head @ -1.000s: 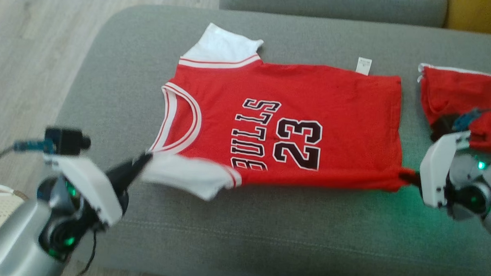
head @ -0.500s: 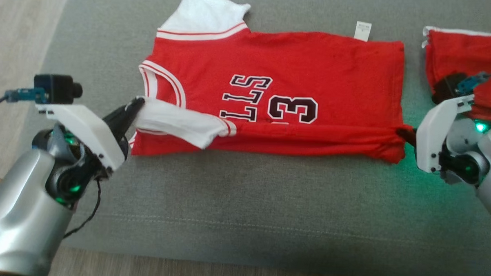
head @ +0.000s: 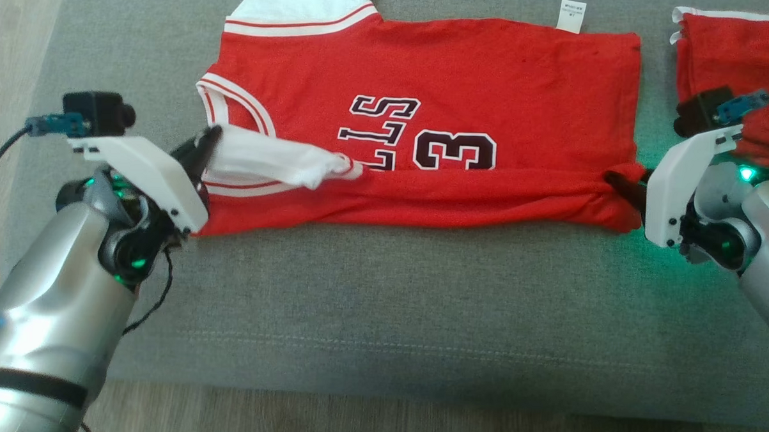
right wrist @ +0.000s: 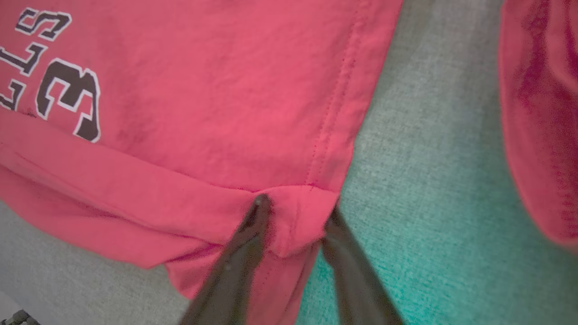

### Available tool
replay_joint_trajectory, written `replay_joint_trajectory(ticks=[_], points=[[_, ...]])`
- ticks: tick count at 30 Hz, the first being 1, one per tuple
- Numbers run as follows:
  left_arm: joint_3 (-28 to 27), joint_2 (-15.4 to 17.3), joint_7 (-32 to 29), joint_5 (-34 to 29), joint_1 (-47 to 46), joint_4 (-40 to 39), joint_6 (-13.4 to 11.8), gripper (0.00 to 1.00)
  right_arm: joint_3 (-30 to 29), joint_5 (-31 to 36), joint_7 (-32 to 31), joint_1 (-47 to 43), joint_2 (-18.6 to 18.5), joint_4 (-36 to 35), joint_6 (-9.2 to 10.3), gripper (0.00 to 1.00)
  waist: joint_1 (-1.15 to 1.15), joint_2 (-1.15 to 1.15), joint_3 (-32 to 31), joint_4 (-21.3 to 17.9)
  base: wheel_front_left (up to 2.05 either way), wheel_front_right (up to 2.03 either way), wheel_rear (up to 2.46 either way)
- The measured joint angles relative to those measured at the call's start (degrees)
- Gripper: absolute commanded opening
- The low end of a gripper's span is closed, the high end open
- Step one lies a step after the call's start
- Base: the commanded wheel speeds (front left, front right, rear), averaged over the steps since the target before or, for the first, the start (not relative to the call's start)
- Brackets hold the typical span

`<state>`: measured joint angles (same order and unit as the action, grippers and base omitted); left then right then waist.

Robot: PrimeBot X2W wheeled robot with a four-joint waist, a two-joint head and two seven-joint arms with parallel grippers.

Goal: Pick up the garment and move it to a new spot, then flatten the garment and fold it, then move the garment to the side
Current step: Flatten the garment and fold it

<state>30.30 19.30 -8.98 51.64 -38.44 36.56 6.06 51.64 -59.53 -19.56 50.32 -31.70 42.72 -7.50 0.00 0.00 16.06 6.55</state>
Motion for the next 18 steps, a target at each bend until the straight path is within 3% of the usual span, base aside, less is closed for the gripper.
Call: replay_joint_trajectory(ticks=[1,4,12,16,18], points=[[-0.2,-0.4,1.2,-0.4,-0.6,0.9,-0.2,0.64,0.0,-0.1,0.6,0.2,0.0,0.1,0.0,1.0,0.0,0.0,0.1,0.0,0.0,0.0,0.0],[-1.4,-1.4,4.9,-1.1,-2.5,3.7,-0.9,1.0,0.3,-0.1,2.2,1.0,0.0,0.8,0.0,1.0,0.0,0.0,0.3,0.1,0.0,0.0,0.0],[-3.6,-4.0,15.3,-1.7,-4.5,10.1,-1.6,1.0,0.8,-0.5,7.6,1.0,0.1,2.9,0.0,1.0,0.0,0.0,-1.1,0.4,0.0,0.0,0.0],[-4.4,-4.9,19.3,-1.7,-4.5,11.4,-2.1,1.0,0.0,-0.4,12.4,1.0,0.3,4.4,0.0,1.0,0.0,0.0,-2.1,0.6,0.0,0.0,0.0],[-5.8,-5.6,22.1,-2.1,-4.4,11.4,-2.8,1.0,-1.5,0.1,18.8,1.0,0.8,5.4,0.0,1.0,0.0,0.0,-3.3,0.8,0.0,0.0,0.0]])
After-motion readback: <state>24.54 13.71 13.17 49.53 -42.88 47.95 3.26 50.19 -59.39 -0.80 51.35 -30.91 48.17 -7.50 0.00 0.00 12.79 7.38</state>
